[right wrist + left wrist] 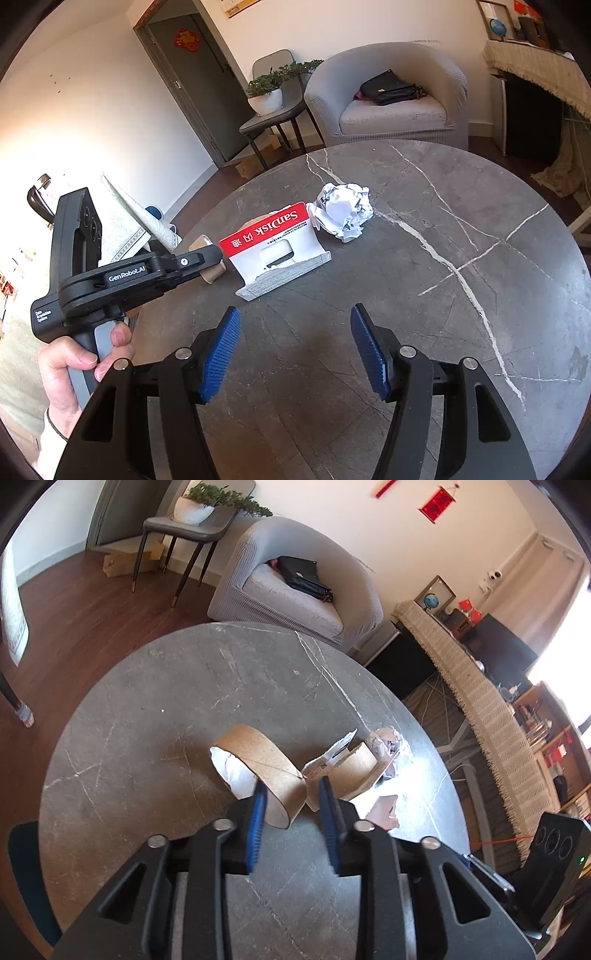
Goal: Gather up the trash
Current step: 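Grasp the brown tape roll with the left gripper while the right gripper grasps the red SanDisk box, then carry the tape roll and SanDisk box to the green bin and open both grippers, then move both tools back over the table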
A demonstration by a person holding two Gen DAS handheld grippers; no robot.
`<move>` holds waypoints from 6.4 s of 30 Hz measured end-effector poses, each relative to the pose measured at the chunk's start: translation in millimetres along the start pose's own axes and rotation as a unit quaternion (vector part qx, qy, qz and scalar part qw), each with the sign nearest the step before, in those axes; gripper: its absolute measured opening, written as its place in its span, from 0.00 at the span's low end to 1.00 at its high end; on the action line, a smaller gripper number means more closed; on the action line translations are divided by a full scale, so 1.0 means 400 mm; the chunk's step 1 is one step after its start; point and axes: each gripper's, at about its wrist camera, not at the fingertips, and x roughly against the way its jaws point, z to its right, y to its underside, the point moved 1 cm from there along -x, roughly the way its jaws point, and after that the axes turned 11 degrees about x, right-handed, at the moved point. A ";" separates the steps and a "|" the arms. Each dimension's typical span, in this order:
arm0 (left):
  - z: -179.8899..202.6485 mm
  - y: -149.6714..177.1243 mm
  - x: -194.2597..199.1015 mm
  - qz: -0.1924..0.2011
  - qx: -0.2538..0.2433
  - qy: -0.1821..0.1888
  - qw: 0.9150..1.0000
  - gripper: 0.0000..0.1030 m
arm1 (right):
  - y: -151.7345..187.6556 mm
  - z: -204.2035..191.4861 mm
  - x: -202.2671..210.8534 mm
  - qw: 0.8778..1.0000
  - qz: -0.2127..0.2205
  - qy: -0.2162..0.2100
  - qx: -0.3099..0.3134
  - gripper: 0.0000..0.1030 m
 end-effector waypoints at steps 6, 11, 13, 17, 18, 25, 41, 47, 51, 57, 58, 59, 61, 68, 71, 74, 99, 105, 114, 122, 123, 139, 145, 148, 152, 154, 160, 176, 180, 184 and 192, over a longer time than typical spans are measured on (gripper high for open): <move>-0.005 0.001 0.000 -0.005 -0.005 0.001 1.000 0.04 | -0.003 -0.012 -0.010 1.000 0.005 -0.021 -0.015 0.60; 0.009 0.009 0.007 -0.002 -0.033 -0.016 0.999 0.04 | -0.010 -0.023 -0.024 1.000 -0.001 -0.013 -0.015 0.58; 0.014 0.011 0.017 0.000 -0.046 -0.022 0.999 0.04 | -0.014 -0.026 -0.032 1.000 -0.003 -0.008 -0.020 0.58; 0.010 0.009 0.036 0.001 -0.058 -0.023 0.998 0.04 | -0.023 -0.032 -0.054 1.000 -0.008 -0.005 -0.025 0.55; 0.005 0.006 0.041 0.000 -0.058 -0.022 0.998 0.04 | -0.025 -0.034 -0.061 1.000 -0.009 -0.004 -0.027 0.55; -0.012 0.000 0.076 -0.002 -0.072 -0.018 0.997 0.04 | -0.046 -0.054 -0.093 0.999 -0.011 0.014 -0.032 0.53; -0.064 0.007 0.130 -0.018 -0.107 -0.032 0.994 0.04 | -0.082 0.001 -0.146 0.994 -0.030 0.085 -0.066 0.16; -0.076 0.017 0.143 -0.022 -0.119 -0.035 0.992 0.04 | -0.095 -0.053 -0.152 0.993 -0.023 0.112 0.001 0.03; -0.081 0.019 0.153 -0.021 -0.124 -0.037 0.991 0.04 | -0.108 -0.104 -0.129 0.990 0.003 0.132 0.058 0.01; -0.084 0.018 0.175 -0.013 -0.122 -0.034 0.992 0.04 | -0.120 -0.150 -0.095 0.978 0.042 0.163 0.120 0.01; -0.083 0.020 0.177 -0.013 -0.124 -0.034 0.992 0.04 | -0.122 -0.154 -0.090 0.977 0.047 0.162 0.129 0.01; -0.083 0.022 0.179 -0.013 -0.128 -0.034 0.991 0.04 | -0.124 -0.155 -0.087 0.976 0.052 0.165 0.135 0.01; -0.081 0.030 0.178 -0.014 -0.132 -0.037 0.990 0.04 | -0.130 -0.158 -0.081 0.973 0.059 0.171 0.144 0.01; -0.091 0.025 0.187 -0.012 -0.133 -0.041 0.990 0.04 | -0.146 -0.175 -0.062 0.974 0.081 0.158 0.142 0.01; -0.100 0.026 0.196 -0.010 -0.135 -0.043 0.990 0.04 | -0.155 -0.186 -0.055 0.974 0.090 0.152 0.138 0.01; -0.118 0.023 0.209 -0.007 -0.135 -0.049 0.990 0.04 | -0.166 -0.196 -0.049 0.976 0.104 0.140 0.129 0.01; -0.335 -0.014 0.344 0.013 -0.095 -0.088 0.991 0.04 | -0.166 -0.419 -0.096 0.930 0.083 0.214 0.288 0.01; -0.389 -0.007 0.345 0.002 -0.083 -0.101 0.991 0.04 | -0.178 -0.469 -0.093 0.945 0.093 0.155 0.274 0.01; -0.495 0.056 0.305 -0.050 -0.073 -0.126 0.988 0.04 | -0.172 -0.552 -0.137 0.965 0.066 0.052 0.248 0.01; -0.566 0.162 0.232 -0.133 -0.081 -0.145 0.977 0.04 | -0.141 -0.636 -0.192 0.963 0.025 0.030 0.266 0.01; -0.573 0.176 0.225 -0.142 -0.084 -0.147 0.975 0.04 | -0.138 -0.647 -0.199 0.963 0.021 0.028 0.269 0.01; -0.665 0.216 0.232 -0.174 -0.069 -0.163 0.969 0.25 | -0.068 -0.762 -0.322 0.951 -0.044 0.018 0.306 0.01; -0.683 0.176 0.289 -0.145 -0.060 -0.167 0.973 0.25 | -0.044 -0.791 -0.362 0.947 -0.063 0.020 0.315 0.01; -0.687 0.151 0.327 -0.122 -0.057 -0.169 0.976 0.25 | -0.027 -0.804 -0.383 0.945 -0.074 0.019 0.320 0.01; -0.692 0.111 0.372 -0.090 -0.046 -0.172 0.980 0.25 | -0.004 -0.824 -0.416 0.941 -0.089 0.014 0.326 0.01; -0.690 0.086 0.398 -0.073 -0.039 -0.172 0.982 0.25 | 0.012 -0.837 -0.431 0.937 -0.097 0.013 0.335 0.01; -0.669 0.017 0.472 -0.020 -0.029 -0.167 0.985 0.25 | 0.072 -0.851 -0.487 0.929 -0.133 0.004 0.345 0.01; -0.502 -0.041 0.561 0.050 -0.058 -0.134 0.988 0.14 | 0.218 -0.793 -0.577 0.912 -0.220 0.022 0.346 0.28; -0.450 -0.051 0.584 0.068 -0.069 -0.123 0.988 0.14 | 0.214 -0.776 -0.565 0.914 -0.218 0.017 0.342 0.38; -0.407 -0.050 0.603 0.087 -0.081 -0.125 0.985 0.14 | 0.213 -0.774 -0.538 0.917 -0.213 0.003 0.338 0.38; -0.344 -0.066 0.634 0.119 -0.088 -0.119 0.982 0.14 | 0.158 -0.792 -0.422 0.931 -0.169 -0.056 0.320 0.38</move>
